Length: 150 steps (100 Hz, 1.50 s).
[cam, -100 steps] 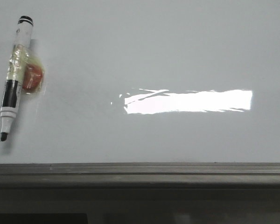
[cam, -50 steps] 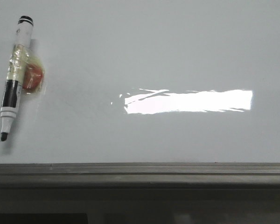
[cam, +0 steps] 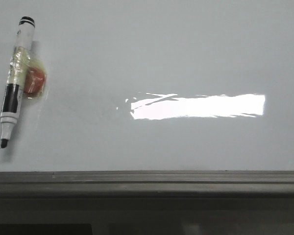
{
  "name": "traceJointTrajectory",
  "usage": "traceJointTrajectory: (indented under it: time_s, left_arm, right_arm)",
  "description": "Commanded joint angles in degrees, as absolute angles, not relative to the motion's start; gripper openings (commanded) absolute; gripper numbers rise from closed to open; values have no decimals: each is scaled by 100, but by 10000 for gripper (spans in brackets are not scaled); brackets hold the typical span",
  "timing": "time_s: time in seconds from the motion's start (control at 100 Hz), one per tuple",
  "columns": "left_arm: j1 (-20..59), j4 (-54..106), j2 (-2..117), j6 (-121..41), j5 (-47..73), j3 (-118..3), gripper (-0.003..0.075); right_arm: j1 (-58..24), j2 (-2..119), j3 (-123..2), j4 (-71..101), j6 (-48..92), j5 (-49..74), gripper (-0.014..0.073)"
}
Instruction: Write number 7 on whiteboard
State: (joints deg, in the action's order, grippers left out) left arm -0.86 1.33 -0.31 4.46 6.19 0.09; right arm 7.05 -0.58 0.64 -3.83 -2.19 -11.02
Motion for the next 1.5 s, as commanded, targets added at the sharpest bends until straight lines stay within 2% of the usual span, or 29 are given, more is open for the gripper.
traceJointTrajectory:
  time_s: [0.0,0.16,0.25,0.43,0.55,0.75,0.95,1.02,1.17,1.32,1.49]
  left_arm:
    - [-89,299,-188,455,-32,139,-20]
    - [-89,584,-188,455,-755,104,-20]
    - [-89,584,-188,455,-852,-17,-20]
    - [-89,426,-53,455,341,-788,-20]
    - [-89,426,173,455,722,-1234,-20]
    - [-89,60,261,409,1272,-1812,-20]
    - [-89,155,393,409,1737,-1855,-13]
    - [-77,220,479,409,1776,-1855,45]
    - [-77,234,626,409,1282,-1804,251]
    - [-77,595,704,409,318,-1570,262]
    - [22,496,752,83,383,-1569,293]
  right_arm:
    - [747,-152,155,-304,-186,-2259,-53]
    - [747,-152,144,-304,-186,-2715,-53]
    - [747,-152,75,-304,-211,-2524,-53]
    - [747,-152,-621,-271,-1612,-618,-53]
    - [747,-129,-1016,-450,-1612,154,-53]
    - [747,32,-1632,-776,-1590,2227,-53]
    - [747,320,-1731,-978,-1590,2578,-53]
    - [747,334,-1731,-978,-1590,2550,-53]
    - [747,334,-1731,-964,-1590,2452,-53]
    - [747,334,-1731,-804,-1602,2499,-53]
    - [747,334,-1731,-789,-1602,2518,-53]
